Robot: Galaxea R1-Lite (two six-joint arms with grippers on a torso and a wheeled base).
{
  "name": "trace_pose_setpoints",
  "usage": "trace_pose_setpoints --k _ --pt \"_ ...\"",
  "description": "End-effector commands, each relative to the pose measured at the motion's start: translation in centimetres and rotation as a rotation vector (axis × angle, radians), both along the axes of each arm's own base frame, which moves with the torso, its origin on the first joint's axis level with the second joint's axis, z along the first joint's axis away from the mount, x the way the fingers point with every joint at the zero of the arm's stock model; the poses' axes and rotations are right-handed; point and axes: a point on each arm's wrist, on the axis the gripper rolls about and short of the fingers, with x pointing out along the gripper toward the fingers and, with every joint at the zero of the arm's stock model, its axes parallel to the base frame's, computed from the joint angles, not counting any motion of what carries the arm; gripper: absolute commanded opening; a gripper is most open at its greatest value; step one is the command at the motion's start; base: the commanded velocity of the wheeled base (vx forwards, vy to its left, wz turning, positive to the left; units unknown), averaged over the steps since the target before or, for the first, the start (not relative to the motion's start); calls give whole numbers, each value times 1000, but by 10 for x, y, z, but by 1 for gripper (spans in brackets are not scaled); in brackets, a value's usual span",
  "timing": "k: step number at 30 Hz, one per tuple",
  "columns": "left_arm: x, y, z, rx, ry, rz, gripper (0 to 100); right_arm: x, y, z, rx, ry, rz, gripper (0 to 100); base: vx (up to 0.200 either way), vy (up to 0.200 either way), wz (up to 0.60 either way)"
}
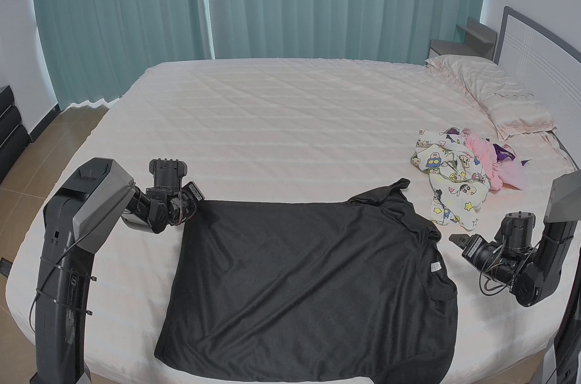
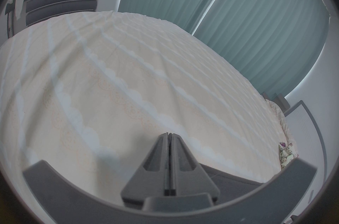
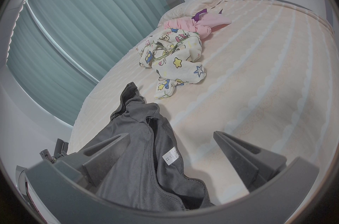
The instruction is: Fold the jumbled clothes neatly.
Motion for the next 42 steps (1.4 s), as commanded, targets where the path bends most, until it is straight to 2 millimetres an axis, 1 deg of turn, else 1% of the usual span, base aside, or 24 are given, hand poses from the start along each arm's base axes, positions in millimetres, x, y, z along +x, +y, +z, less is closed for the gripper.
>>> trace_pose_setpoints --k 1,9,13,16,17,22,25,28,29,32,34,35,36,37,38,39,40,42 --pt "3 2 -1 -1 -8 6 0 0 0 -1 0 3 0 100 0 0 0" --pt "3 2 -7 2 9 5 0 0 0 -1 0 3 0 100 0 0 0" --pt "4 11 -4 5 12 27 0 0 0 -1 0 3 0 100 0 0 0" --pt "4 13 -3 6 13 30 0 0 0 -1 0 3 0 100 0 0 0" --pt "4 14 -4 7 18 31 100 0 0 -1 0 3 0 100 0 0 0" --pt "4 14 -6 6 29 32 100 0 0 -1 0 1 0 100 0 0 0" --pt "5 14 -4 5 21 32 100 1 0 -1 0 1 0 100 0 0 0" --pt "2 18 3 -4 22 42 100 2 0 3 2 -17 3 100 0 0 0" --pt "-1 20 10 -6 20 46 100 2 0 4 3 -22 2 100 0 0 0" --pt "-21 27 24 -12 59 35 100 3 0 14 7 -65 11 100 0 0 0" --pt "-38 33 38 -39 74 13 100 9 2 21 17 -100 37 100 0 0 0" --pt "-41 33 41 -43 74 9 100 11 2 22 19 -106 41 100 0 0 0" --pt "-57 35 51 -68 92 -13 100 21 6 27 27 -133 69 100 0 0 0" --pt "-72 34 55 -91 115 -33 100 30 12 29 28 -128 91 100 0 0 0" --pt "-78 34 56 -103 125 -39 100 35 15 30 26 -124 99 100 0 0 0" --pt "-92 34 60 -130 140 -49 100 45 21 35 24 -115 114 100 0 0 0" --pt "-100 32 64 -148 141 -56 100 52 26 39 26 -111 125 100 0 0 0" --pt "-117 31 74 -217 131 -63 100 70 35 55 39 -121 147 100 0 0 0"
